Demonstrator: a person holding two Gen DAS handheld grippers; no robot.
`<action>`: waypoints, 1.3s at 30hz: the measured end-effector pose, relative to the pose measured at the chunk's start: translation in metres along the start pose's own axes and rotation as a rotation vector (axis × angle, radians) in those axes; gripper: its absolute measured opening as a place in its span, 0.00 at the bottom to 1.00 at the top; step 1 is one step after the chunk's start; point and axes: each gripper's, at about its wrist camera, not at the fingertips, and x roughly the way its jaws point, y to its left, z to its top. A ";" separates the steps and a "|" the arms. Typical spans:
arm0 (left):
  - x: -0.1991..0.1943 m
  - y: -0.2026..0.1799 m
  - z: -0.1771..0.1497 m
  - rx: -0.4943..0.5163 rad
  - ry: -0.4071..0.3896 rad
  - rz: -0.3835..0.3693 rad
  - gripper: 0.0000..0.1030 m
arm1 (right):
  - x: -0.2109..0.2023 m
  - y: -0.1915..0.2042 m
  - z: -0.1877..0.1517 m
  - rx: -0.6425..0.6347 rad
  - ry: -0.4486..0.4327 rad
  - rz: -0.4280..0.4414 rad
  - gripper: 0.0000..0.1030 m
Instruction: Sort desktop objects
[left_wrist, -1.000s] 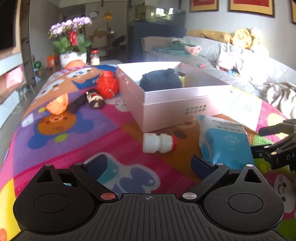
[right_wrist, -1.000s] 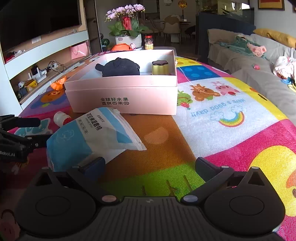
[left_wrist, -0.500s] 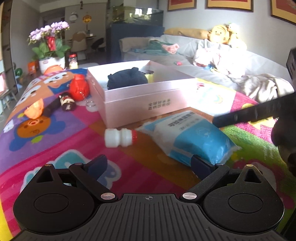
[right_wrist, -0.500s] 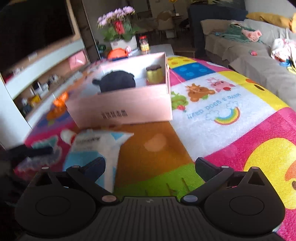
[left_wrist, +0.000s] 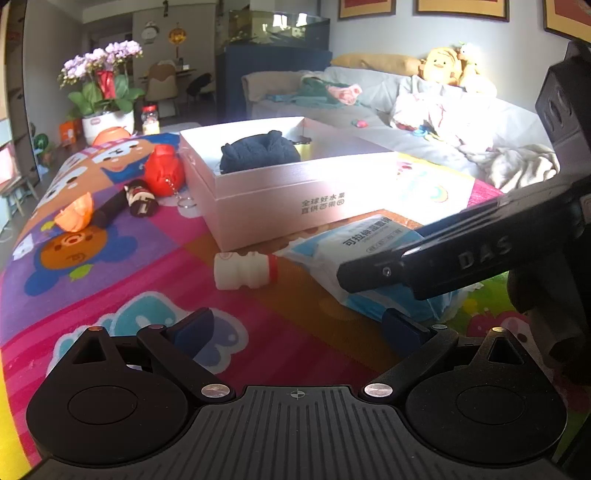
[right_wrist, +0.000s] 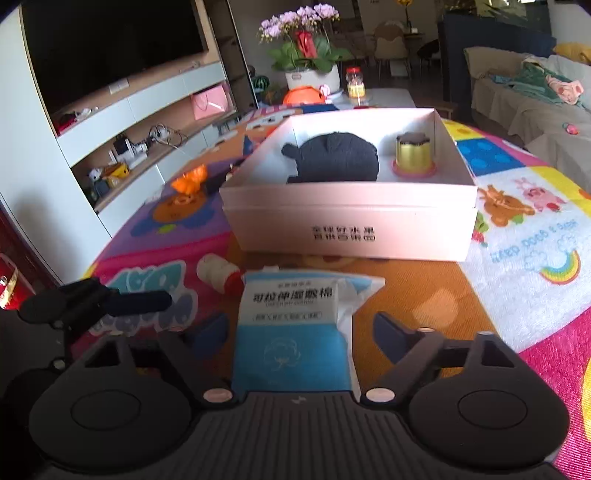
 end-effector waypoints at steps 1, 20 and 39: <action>0.000 0.000 0.000 0.000 0.001 -0.001 0.97 | 0.000 -0.002 -0.002 0.005 0.006 -0.002 0.67; 0.042 0.011 0.034 -0.029 0.031 0.142 0.68 | -0.022 -0.028 -0.023 -0.002 -0.031 -0.171 0.55; -0.047 -0.025 0.071 0.164 -0.210 0.125 0.47 | -0.125 -0.031 0.021 0.014 -0.297 -0.171 0.52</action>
